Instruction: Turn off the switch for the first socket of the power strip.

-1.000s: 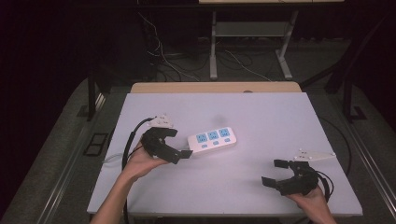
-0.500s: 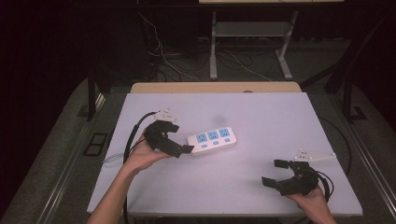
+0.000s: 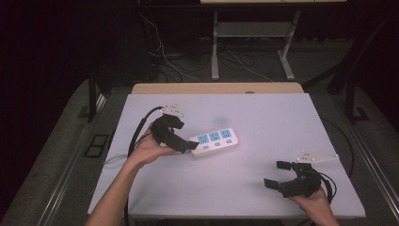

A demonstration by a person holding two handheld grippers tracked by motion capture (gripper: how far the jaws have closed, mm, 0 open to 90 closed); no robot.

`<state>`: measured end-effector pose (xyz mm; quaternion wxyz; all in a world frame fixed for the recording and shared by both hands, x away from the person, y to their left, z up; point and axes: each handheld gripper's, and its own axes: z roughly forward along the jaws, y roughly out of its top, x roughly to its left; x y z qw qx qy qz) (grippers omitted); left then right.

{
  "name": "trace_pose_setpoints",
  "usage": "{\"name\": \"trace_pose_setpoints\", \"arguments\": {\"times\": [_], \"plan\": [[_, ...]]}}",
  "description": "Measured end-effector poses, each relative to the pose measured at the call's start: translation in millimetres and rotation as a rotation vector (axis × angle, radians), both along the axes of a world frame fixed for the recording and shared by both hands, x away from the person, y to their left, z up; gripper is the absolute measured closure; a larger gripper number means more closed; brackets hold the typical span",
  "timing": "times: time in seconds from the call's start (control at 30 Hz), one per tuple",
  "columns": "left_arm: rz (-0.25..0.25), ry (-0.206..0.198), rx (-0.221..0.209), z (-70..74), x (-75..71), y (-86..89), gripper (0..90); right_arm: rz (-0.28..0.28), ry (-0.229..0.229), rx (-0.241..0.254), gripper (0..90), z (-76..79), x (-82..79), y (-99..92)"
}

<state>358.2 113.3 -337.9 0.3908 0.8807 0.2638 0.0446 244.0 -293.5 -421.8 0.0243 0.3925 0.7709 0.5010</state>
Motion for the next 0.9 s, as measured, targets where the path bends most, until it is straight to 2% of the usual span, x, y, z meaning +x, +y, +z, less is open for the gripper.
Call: {"name": "trace_pose_setpoints", "arguments": {"times": [0.63,0.9], "plan": [[-0.033,0.031,0.043,-5.8,18.5,-15.1,3.2,0.004,-0.001,-0.001,0.7,-0.3,0.1,-0.5],[-0.048,0.038,0.045,-8.5,25.0,-20.3,13.9,0.005,0.003,-0.004,0.7,-0.5,0.1,-0.2]]}}
